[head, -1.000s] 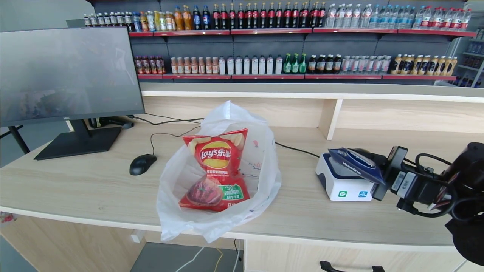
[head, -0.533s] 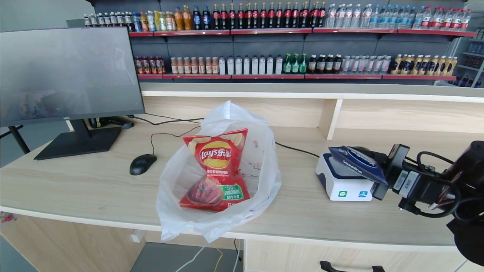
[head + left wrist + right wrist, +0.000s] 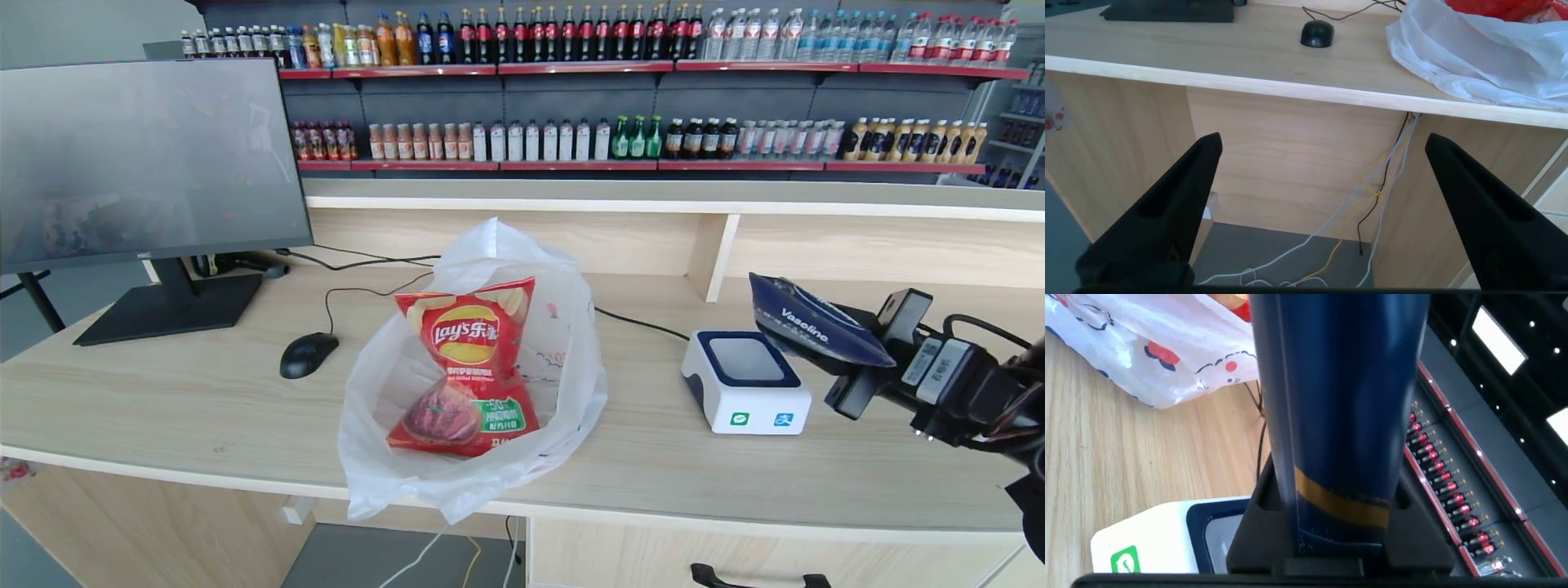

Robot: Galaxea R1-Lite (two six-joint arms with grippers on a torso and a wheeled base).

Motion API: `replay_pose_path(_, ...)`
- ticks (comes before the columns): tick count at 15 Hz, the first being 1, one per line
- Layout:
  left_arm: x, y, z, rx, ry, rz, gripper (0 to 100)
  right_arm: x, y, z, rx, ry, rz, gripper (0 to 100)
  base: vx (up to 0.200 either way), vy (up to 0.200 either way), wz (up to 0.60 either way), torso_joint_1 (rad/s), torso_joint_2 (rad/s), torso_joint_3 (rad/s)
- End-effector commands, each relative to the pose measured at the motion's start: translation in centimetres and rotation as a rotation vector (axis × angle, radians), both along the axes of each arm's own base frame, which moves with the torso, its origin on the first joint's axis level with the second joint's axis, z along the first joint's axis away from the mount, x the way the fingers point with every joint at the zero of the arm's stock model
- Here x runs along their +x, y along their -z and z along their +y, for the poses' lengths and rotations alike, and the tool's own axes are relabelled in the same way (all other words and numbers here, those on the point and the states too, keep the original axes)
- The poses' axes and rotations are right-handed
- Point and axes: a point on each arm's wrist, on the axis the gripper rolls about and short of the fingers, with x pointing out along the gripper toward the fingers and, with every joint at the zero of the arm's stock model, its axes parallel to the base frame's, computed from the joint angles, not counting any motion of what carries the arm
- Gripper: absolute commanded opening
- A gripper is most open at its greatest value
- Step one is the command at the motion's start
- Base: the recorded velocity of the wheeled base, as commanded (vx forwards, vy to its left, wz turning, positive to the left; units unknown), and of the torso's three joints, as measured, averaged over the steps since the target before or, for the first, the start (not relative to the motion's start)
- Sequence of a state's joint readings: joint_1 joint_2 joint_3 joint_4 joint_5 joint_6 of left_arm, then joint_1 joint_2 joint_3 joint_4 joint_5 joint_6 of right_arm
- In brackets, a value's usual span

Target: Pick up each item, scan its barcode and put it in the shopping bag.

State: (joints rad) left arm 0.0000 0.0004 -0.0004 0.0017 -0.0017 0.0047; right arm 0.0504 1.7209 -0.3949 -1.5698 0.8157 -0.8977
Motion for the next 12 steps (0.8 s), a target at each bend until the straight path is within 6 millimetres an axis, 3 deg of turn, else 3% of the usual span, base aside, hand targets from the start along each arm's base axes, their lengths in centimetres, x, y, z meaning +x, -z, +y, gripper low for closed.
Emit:
replay_pose_path(1, 0.0, 0.0, 0.0, 0.000, 0.000, 0.000, 100, -2.2, -1.8, 0.2, 0.053, 0.014, -0.024, 0, 0.000, 0.000, 0.00, 0.000, 0.00, 0.000)
replay_pose_path(3, 0.0, 0.0, 0.0, 0.000, 0.000, 0.000, 100, -5.7, -2.1, 0.4, 0.222, 0.128, 0.074, 0, 0.000, 0.000, 0.00, 0.000, 0.00, 0.000)
replay_pose_path(5, 0.0, 0.0, 0.0, 0.000, 0.000, 0.000, 100, -7.8, -2.0, 1.1, 0.388, 0.210, 0.157, 0, 0.000, 0.000, 0.00, 0.000, 0.00, 0.000)
replay_pose_path(8, 0.0, 0.0, 0.0, 0.000, 0.000, 0.000, 100, -8.5, -3.4, 1.8, 0.710, 0.241, 0.258, 0, 0.000, 0.000, 0.00, 0.000, 0.00, 0.000)
replay_pose_path(12, 0.0, 0.0, 0.0, 0.001, 0.000, -0.002, 100, -8.2, -2.1, 1.2, 0.871, 0.247, 0.428, 0, 0.000, 0.000, 0.00, 0.000, 0.00, 0.000)
